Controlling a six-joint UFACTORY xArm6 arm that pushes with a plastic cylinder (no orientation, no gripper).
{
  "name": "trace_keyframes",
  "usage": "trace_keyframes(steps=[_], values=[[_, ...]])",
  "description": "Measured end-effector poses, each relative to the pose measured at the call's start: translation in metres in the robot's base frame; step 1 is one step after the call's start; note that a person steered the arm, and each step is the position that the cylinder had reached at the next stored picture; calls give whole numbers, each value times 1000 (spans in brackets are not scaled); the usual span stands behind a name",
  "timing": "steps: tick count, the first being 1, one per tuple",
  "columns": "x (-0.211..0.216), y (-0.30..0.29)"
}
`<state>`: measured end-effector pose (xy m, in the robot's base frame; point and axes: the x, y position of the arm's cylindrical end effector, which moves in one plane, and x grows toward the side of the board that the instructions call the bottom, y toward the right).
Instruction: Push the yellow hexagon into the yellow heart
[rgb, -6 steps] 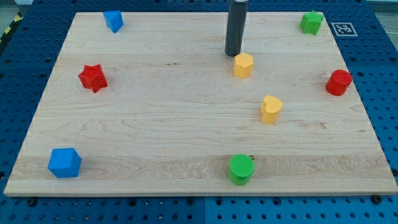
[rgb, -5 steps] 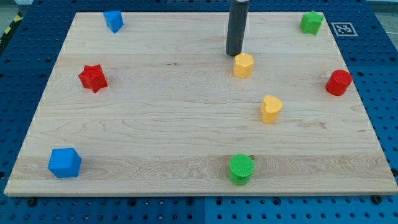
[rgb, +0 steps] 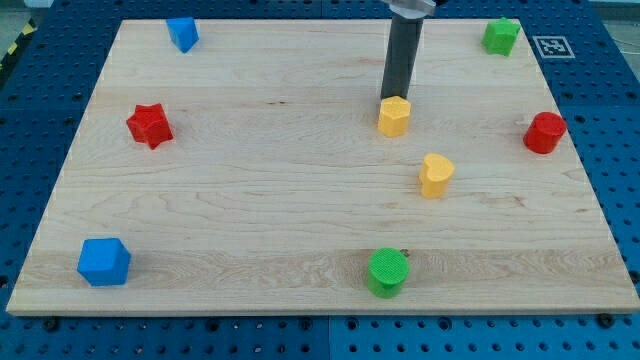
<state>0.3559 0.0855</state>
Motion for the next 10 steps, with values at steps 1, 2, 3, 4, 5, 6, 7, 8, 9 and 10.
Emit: trace_keyframes(steps=[1, 2, 3, 4, 5, 6, 7, 8, 9, 10], values=[[-12, -28], [-6, -30], [12, -29], [18, -26], [20, -25], [23, -17], [7, -5], [18, -3], [29, 6], [36, 20]])
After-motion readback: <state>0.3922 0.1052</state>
